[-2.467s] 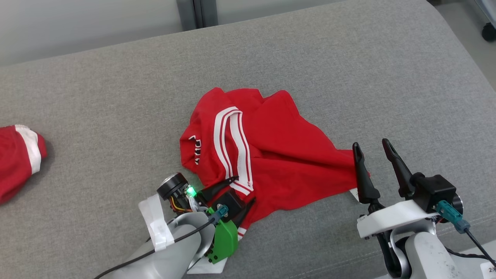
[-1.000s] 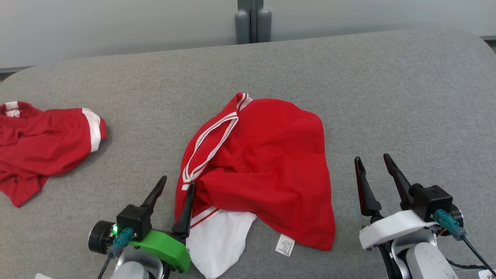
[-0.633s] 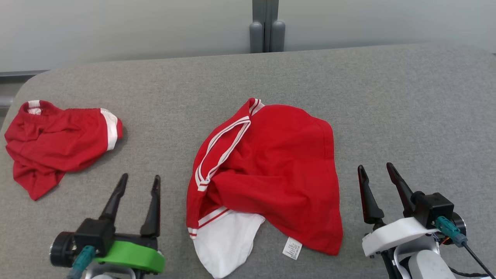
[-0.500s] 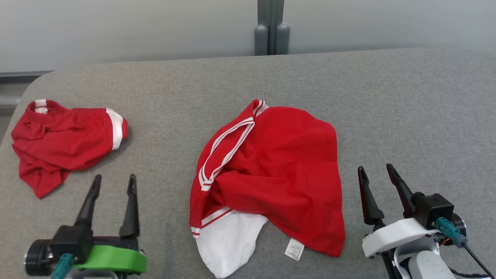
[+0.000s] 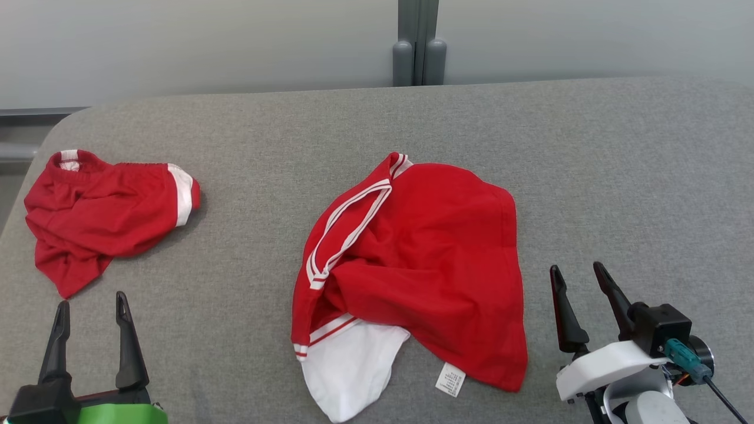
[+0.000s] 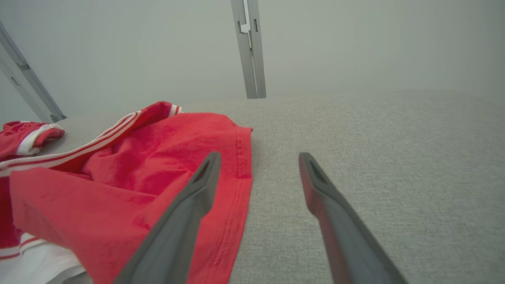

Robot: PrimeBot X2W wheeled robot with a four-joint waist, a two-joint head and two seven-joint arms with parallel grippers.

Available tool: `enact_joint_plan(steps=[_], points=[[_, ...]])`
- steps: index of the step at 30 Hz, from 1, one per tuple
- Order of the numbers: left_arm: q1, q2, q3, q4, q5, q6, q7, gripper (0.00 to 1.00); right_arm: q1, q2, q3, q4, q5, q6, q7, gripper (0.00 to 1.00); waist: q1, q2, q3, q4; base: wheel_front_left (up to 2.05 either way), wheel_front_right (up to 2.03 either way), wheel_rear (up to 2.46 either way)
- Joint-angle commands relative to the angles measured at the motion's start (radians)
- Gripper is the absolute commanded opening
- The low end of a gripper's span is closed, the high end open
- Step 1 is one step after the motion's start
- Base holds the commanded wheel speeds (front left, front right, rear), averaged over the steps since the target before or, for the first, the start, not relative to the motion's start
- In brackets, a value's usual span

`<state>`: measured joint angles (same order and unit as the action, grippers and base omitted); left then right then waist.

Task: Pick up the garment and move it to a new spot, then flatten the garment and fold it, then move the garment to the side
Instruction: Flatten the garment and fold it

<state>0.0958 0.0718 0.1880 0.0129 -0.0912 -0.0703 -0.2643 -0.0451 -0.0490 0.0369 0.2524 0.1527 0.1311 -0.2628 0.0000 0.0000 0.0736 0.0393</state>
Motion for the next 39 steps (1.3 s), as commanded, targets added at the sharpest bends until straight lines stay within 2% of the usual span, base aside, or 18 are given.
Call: enact_joint_plan(steps=[1, 9, 15, 20, 25, 31, 36, 39], points=[[0.015, -0.006, 0.006, 0.006, 0.015, -0.006, 0.0, 1.0, 0.01, -0.003, -0.004, 0.011, -0.009, -0.001, -0.003, 1.0, 0.0, 0.0, 0.001, 0.0, 0.0, 0.0, 0.0], [-0.016, -0.016, 0.014, 0.009, 0.024, -0.016, 0.0, 1.0, -0.092, -0.003, 0.061, 0.115, -0.039, -0.001, -0.003, 1.0, 0.0, 0.0, 0.012, -0.002, 0.0, 0.0, 0.0], [-0.042, -0.02, 0.01, 0.006, 0.018, -0.021, 0.0, 1.0, -0.258, -0.003, 0.121, 0.279, -0.043, -0.001, 0.06, 1.0, 0.0, 0.0, 0.035, -0.005, 0.0, 0.0, 0.0], [-0.059, -0.021, 0.004, 0.014, 0.022, -0.025, 0.0, 1.0, -0.333, -0.003, 0.14, 0.411, -0.041, -0.001, 0.097, 1.0, 0.0, 0.0, 0.048, 0.002, 0.0, 0.0, 0.0], [-0.067, -0.021, 0.004, 0.023, 0.02, -0.027, 0.0, 1.0, -0.334, -0.003, 0.15, 0.519, -0.033, -0.001, 0.104, 1.0, 0.0, 0.0, 0.054, 0.009, 0.0, 0.0, 0.0], [-0.061, -0.022, -0.003, 0.025, 0.013, -0.018, 0.0, 1.0, -0.287, -0.002, 0.2, 0.581, 0.026, -0.001, 0.103, 1.0, 0.0, 0.0, 0.058, 0.006, 0.0, 0.0, 0.0], [-0.066, -0.021, -0.007, 0.02, 0.012, -0.015, 0.0, 1.0, -0.236, 0.004, 0.331, 0.562, 0.129, 0.003, 0.102, 1.0, 0.0, 0.0, 0.06, 0.007, 0.0, 0.0, 0.0], [-0.067, -0.021, -0.006, 0.019, 0.012, -0.014, 0.0, 1.0, -0.236, 0.005, 0.373, 0.562, 0.146, 0.003, 0.1, 1.0, 0.0, 0.0, 0.061, 0.004, 0.0, 0.0, 0.0]])
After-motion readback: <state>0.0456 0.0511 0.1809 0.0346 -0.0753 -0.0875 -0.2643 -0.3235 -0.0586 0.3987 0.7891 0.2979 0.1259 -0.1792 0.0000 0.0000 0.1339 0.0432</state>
